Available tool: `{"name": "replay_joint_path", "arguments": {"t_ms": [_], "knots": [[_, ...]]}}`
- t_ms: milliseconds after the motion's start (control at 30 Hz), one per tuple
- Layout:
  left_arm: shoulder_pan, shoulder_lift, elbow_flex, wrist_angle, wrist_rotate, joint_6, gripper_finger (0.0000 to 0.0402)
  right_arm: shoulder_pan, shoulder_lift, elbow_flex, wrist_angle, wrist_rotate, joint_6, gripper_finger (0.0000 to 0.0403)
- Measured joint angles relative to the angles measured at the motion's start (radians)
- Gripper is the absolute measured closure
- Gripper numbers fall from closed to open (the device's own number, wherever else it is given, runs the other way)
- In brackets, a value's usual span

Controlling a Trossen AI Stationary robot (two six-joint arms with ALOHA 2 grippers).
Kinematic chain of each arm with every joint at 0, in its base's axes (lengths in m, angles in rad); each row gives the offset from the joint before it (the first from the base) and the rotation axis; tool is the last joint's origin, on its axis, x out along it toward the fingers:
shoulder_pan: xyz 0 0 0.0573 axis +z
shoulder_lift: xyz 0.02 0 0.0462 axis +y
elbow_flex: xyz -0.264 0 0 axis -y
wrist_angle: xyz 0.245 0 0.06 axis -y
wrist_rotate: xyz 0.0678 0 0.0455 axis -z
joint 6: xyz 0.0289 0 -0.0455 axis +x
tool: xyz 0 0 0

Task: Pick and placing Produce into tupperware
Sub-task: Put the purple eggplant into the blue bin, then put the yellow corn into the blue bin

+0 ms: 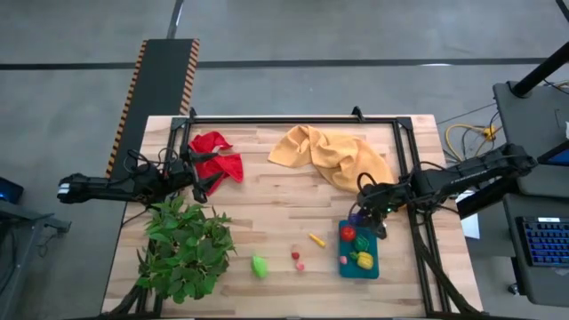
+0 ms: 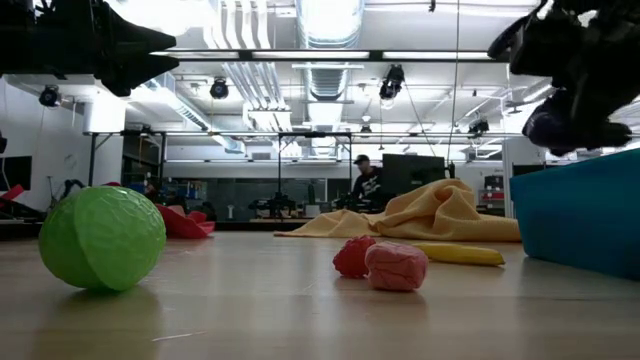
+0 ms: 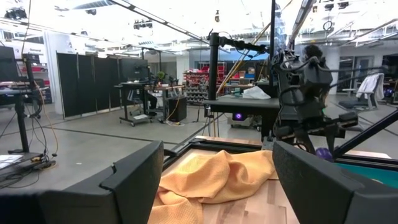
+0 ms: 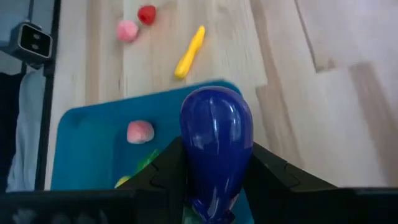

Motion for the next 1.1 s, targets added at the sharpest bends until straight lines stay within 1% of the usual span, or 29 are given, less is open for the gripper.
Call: {"name": "replay_joint_path", "arguments": {"t_ms": [200, 333, 633, 1100], "knots": [[0.000, 0.000, 0.000, 0.000, 0.000, 0.000, 0.0114, 0.029, 0.013, -0.034, 0.005, 0.000, 0.081, 0.0282], [0.000, 0.000, 0.000, -0.001, 0.000, 0.000, 0.0114, 0.044, 0.013, -0.041, 0.007, 0.001, 0.108, 0.0282], [0.000, 0.000, 0.000, -0.001, 0.000, 0.000, 0.0114, 0.072, 0.036, -0.041, 0.007, -0.001, 0.113, 0.0280], [0.000, 0.001, 0.000, 0.000, 0.000, 0.000, 0.0114, 0.072, 0.056, -0.043, -0.029, -0.002, 0.113, 0.0203]]}}
